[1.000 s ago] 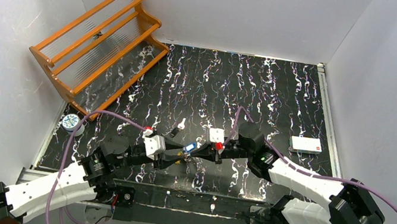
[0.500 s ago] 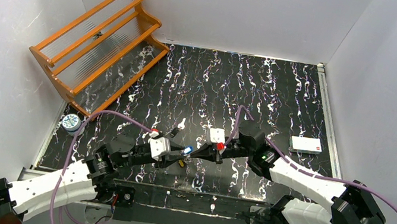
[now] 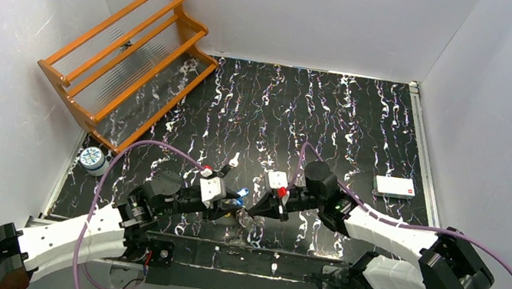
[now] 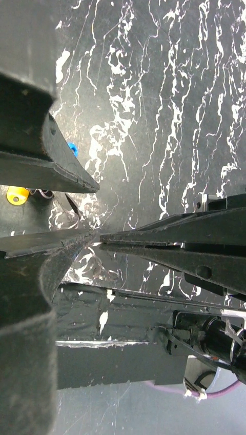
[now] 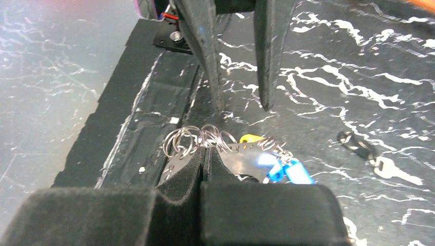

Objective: Put the keys on the keyring
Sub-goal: Pick up the keyring from the center of the board.

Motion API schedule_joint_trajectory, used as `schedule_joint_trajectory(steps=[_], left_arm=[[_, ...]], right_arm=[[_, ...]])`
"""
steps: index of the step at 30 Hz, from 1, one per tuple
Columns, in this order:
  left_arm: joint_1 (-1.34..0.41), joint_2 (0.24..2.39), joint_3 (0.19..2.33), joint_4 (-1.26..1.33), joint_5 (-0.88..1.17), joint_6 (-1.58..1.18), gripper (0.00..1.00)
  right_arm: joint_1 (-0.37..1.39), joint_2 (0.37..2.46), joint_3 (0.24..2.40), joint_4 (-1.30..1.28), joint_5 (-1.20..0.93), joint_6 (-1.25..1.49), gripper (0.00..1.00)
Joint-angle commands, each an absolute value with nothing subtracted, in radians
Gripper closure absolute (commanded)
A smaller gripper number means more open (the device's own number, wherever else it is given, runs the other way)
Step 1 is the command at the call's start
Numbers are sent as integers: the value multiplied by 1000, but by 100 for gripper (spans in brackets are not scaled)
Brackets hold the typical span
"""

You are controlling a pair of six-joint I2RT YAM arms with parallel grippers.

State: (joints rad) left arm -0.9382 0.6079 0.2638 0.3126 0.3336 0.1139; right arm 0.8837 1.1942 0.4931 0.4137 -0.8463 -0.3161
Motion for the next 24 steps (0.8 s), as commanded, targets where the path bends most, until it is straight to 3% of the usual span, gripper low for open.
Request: schedule_joint_trajectory(steps=[1, 24], left_arm=[[-940, 583, 240, 338, 366, 79, 69], [-942, 745, 237, 429, 492, 6, 70]], right_arm=[[882, 1199, 453, 466, -874, -248, 99], [881, 1211, 462, 485, -854, -152, 99]])
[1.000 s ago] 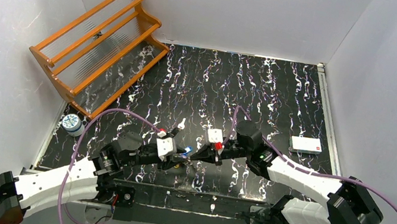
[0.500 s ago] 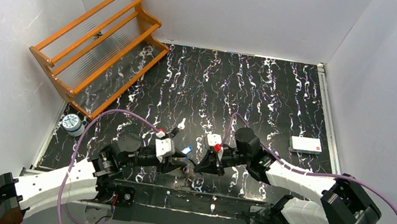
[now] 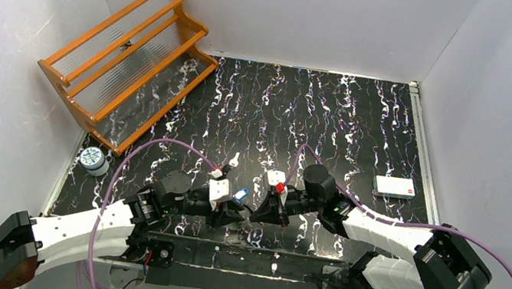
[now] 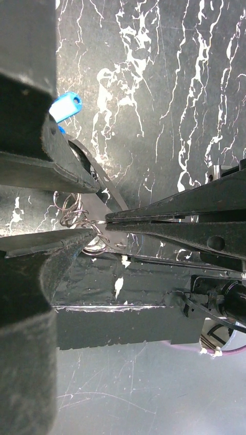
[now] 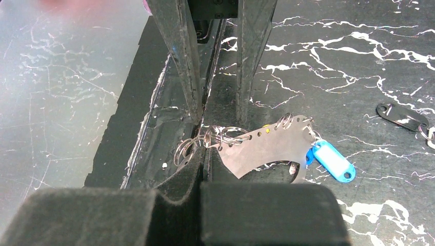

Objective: Put the keys on the keyring
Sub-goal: Pick up the keyring from the center of the board, then adjust the keyring.

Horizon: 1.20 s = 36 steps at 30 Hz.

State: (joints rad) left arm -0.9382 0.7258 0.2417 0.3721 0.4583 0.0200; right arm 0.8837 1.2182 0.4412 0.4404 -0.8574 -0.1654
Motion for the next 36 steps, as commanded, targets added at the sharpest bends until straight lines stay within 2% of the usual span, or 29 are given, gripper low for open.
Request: schedule_joint_trajectory(steps=[1, 8, 16, 18, 20, 23, 25, 29, 31, 33, 36], left_arm=[[-942, 754, 236, 437, 493, 6, 71], [-946, 806, 233, 473, 503, -26, 72], [-954, 858, 233, 474, 508, -26, 79], [-955, 862, 231, 471, 503, -26, 85], [-956, 864, 231, 465, 499, -22, 97], [-956, 857, 239, 439, 489, -12, 100], [-956, 844, 240, 423, 479, -7, 100], [-956, 781, 224, 417, 455, -5, 100], [-957, 748, 212, 417, 445, -5, 100], [-957, 720, 203, 416, 438, 20, 100], [-957, 689, 192, 416, 440, 40, 100]], right_arm=[[881, 1210, 463, 485, -854, -152, 99], [881, 1207, 470, 483, -852, -150, 99], [882, 1206, 481, 483, -859, -149, 99], [881, 1203, 484, 484, -857, -150, 99], [882, 1198, 486, 481, -859, -158, 99], [882, 1167, 473, 484, -866, -204, 98], [881, 1125, 454, 490, -822, -228, 84], [881, 1013, 396, 522, -670, -268, 45], [881, 970, 371, 535, -604, -281, 33], [881, 948, 363, 521, -570, -297, 27], [881, 956, 377, 494, -582, -305, 25]])
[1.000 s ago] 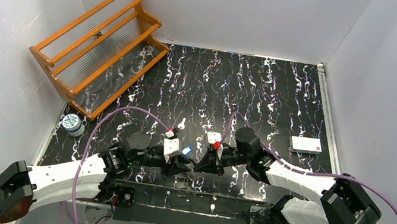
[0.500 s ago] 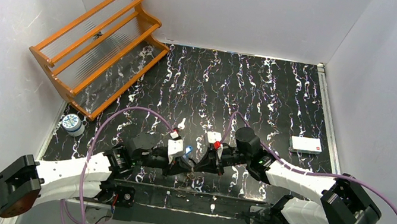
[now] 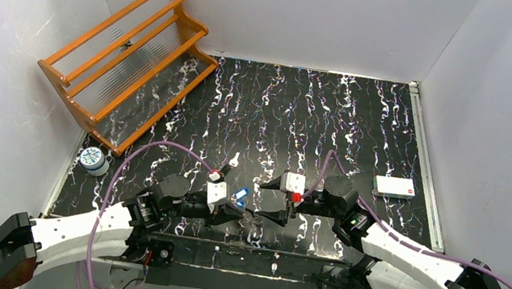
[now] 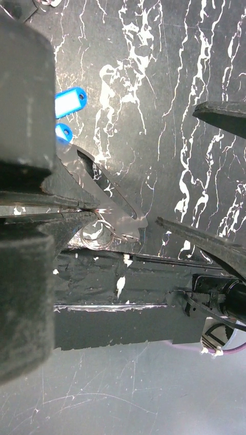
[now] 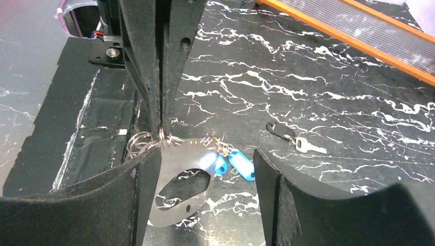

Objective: Put the keys on the keyring
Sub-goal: Adjust the keyring.

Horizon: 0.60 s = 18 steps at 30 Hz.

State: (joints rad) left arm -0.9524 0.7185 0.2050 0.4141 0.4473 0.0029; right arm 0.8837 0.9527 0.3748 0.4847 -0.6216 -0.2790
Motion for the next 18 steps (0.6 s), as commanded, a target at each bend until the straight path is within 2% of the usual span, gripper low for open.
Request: schedule_joint_trajectory(steps=[1, 5, 12, 18], left_arm=[[-957, 688, 190, 417, 443, 44, 100], [-957, 690, 190, 417, 443, 60, 100], [-957, 701, 199, 406, 412, 57, 100], [-957, 810, 255, 374, 406, 68, 100]], right_arm=[[881, 962, 379, 497, -589, -300, 25], [881, 996, 399, 512, -609, -282, 27], [881, 1064, 452, 478, -705, -292, 42], [882, 1111, 462, 461, -742, -298, 48]])
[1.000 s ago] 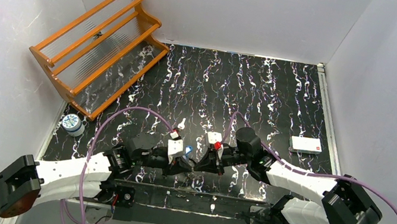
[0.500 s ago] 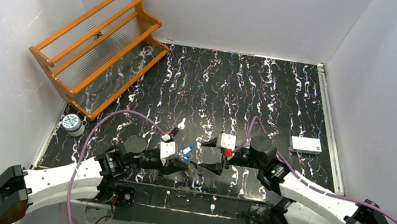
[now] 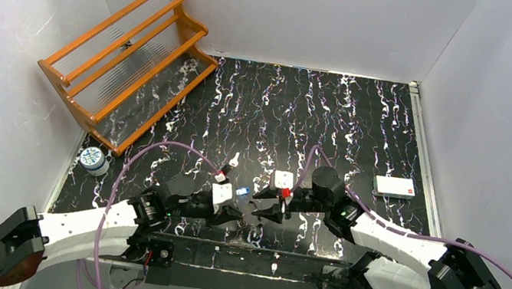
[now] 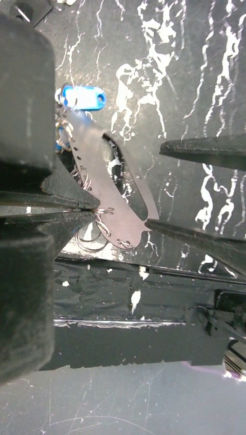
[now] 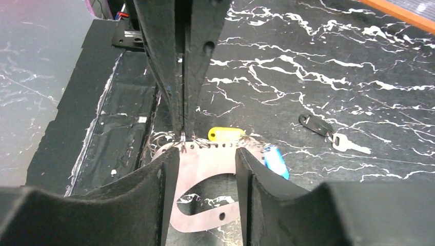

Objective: Put the keys on the keyring
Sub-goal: Adjust the keyring.

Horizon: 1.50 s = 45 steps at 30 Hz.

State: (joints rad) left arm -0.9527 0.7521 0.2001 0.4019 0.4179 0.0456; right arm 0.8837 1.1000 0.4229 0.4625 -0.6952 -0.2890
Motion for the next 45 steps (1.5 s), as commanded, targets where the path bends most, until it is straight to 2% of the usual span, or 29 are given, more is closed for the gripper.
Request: schedule_joint_trajectory(steps=[1, 6, 23, 37, 41, 45], left_arm=[[-957, 828, 263, 371, 409, 70, 100], [-957, 877, 285, 363, 401, 79, 100], [-957, 890, 297, 343, 393, 85, 100], [-957, 848, 272, 358, 381, 78, 100], [-957, 760, 202, 426, 362, 89, 100], [-960, 644, 107, 500, 354, 177, 100]], right_arm=[[881, 1114, 462, 455, -739, -306, 50], [881, 1146, 483, 354, -761, -385, 59], [888, 1317, 527, 453, -833, -387, 58], [922, 1366, 537, 473, -836, -362, 72], [922, 1291, 494, 526, -727, -335, 71], [921, 1195, 440, 545, -631, -347, 57]])
